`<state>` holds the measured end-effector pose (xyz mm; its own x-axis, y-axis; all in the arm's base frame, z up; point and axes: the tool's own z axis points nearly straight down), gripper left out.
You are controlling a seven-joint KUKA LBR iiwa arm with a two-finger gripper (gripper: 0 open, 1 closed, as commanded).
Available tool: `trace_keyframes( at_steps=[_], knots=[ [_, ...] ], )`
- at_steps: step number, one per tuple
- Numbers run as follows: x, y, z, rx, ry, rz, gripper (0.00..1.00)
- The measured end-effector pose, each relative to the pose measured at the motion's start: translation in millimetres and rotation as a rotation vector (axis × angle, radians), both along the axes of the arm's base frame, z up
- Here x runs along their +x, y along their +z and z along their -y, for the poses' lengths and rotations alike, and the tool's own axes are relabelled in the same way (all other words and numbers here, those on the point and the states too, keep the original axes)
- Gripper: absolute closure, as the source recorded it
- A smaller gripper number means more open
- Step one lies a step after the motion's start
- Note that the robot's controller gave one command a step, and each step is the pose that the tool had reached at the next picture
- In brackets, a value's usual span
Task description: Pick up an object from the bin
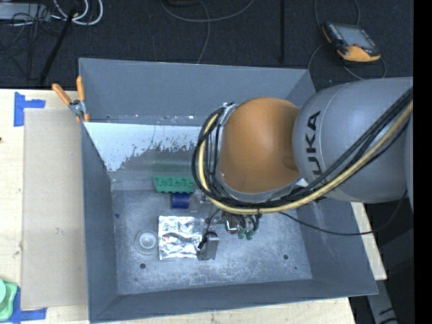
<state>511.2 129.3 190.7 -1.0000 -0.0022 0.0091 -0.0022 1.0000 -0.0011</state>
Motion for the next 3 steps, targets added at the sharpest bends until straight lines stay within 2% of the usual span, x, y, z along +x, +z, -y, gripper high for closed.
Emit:
trace_keyframes(
  at_steps=[1, 2, 3],
  knots=[
    [-9.1, -125, 14, -0.002, -0.193, 0.002, 0.00],
    [-9.4, -90, 23, 0.000, -0.248, 0.010, 0.00],
    [-1.7, -91, -5, -0.001, -0.386, 0.008, 0.00]
  ],
)
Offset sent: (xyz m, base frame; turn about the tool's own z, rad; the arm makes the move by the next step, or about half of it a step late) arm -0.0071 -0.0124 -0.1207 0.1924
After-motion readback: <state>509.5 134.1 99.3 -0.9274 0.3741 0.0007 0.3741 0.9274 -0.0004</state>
